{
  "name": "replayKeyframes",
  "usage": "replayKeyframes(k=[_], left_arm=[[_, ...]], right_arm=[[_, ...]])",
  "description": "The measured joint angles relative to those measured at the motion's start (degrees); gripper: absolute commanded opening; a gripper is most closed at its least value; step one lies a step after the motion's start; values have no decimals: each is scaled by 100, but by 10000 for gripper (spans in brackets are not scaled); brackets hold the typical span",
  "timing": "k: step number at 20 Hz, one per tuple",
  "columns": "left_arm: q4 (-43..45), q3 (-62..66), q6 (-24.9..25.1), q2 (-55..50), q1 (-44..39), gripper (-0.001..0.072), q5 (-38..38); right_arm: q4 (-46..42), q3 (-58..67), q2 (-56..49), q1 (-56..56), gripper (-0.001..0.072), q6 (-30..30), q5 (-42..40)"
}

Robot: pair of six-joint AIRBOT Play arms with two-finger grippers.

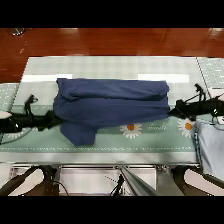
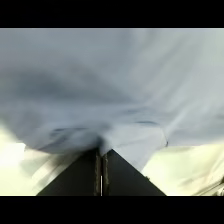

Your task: Fold the shirts.

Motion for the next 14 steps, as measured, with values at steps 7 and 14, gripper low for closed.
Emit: replayKeyframes(k=[7,14], left_arm=[[-50,2645,-734,-1615,-785,21,111],[-50,4968,-1355,-3613,-1078,21,-376]], right_arm=[[-79,1805,-1126,452,24,245,-153],[179,3215,-2470,546,24,424,-354]])
